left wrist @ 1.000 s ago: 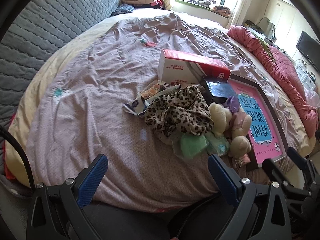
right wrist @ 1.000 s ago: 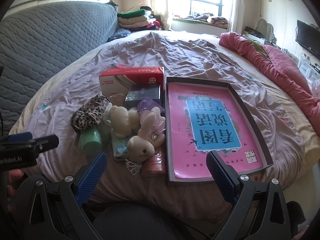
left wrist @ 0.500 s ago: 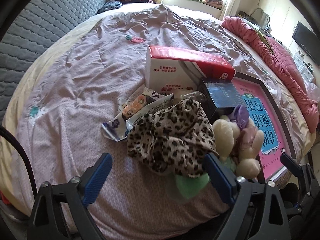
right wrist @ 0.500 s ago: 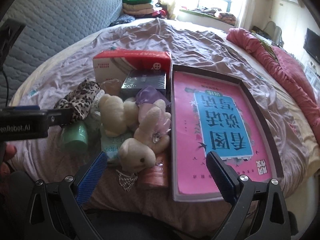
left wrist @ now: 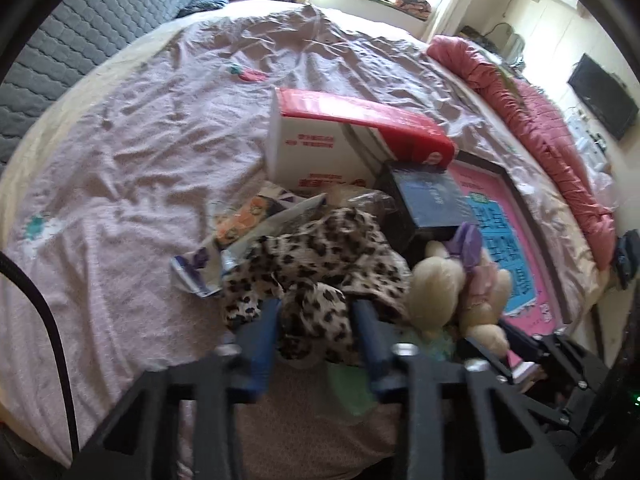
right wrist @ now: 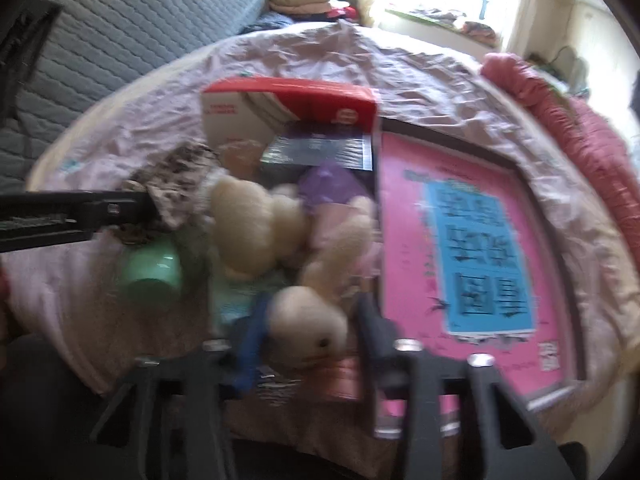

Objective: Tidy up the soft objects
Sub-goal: 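Grasp the leopard-print scrunchie with the left gripper while the right gripper grasps the cream plush bunny, then carry the scrunchie with the left gripper while the right gripper carries the bunny over the pink tray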

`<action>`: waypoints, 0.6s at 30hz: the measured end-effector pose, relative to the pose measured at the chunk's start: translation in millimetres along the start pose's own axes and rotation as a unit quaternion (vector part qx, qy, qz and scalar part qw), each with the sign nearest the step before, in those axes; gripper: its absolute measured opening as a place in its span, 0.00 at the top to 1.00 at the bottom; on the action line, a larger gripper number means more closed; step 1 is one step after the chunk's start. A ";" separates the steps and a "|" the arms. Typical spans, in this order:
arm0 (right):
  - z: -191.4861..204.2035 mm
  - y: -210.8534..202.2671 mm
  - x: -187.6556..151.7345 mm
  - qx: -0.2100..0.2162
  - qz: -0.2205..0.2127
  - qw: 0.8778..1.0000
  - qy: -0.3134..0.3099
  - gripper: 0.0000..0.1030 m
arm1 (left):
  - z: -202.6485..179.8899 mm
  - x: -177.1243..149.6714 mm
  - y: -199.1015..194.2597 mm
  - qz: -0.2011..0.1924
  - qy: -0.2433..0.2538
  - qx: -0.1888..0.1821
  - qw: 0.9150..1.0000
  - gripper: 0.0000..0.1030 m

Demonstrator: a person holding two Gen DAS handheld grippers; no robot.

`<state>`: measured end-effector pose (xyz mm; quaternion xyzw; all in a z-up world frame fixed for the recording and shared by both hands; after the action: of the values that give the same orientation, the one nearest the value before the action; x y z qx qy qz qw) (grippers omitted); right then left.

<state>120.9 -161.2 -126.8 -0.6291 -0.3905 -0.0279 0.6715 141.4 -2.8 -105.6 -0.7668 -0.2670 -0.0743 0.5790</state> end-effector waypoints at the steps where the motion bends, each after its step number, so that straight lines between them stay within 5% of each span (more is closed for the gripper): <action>1: -1.4 0.5 -0.5 0.010 -0.002 1.000 0.005 0.64 | -0.8 0.0 1.4 0.003 -0.003 -0.006 1.000 0.75; 5: -9.9 -1.3 -1.6 0.039 -0.014 0.998 0.038 0.65 | -3.6 2.3 1.7 -0.002 -0.008 -0.023 1.000 0.86; 18: -17.5 -24.3 3.5 0.084 -0.060 0.991 0.081 0.67 | -8.2 5.5 -31.9 -0.051 0.001 -0.039 0.998 0.87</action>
<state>119.1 -179.8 -103.2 -0.5415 -0.3726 -0.0856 0.7487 131.8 -2.6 -73.6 -0.7741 -0.3022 -0.1149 0.5443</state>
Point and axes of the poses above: each gripper's, at about its wrist camera, not at the fingertips, and y roughly the way its jaws point, z to its left, x to its top, the point moved 6 cm from there along y, roughly the way its jaws point, and after that the axes turned 8 degrees about -y, right-handed, at the moved point
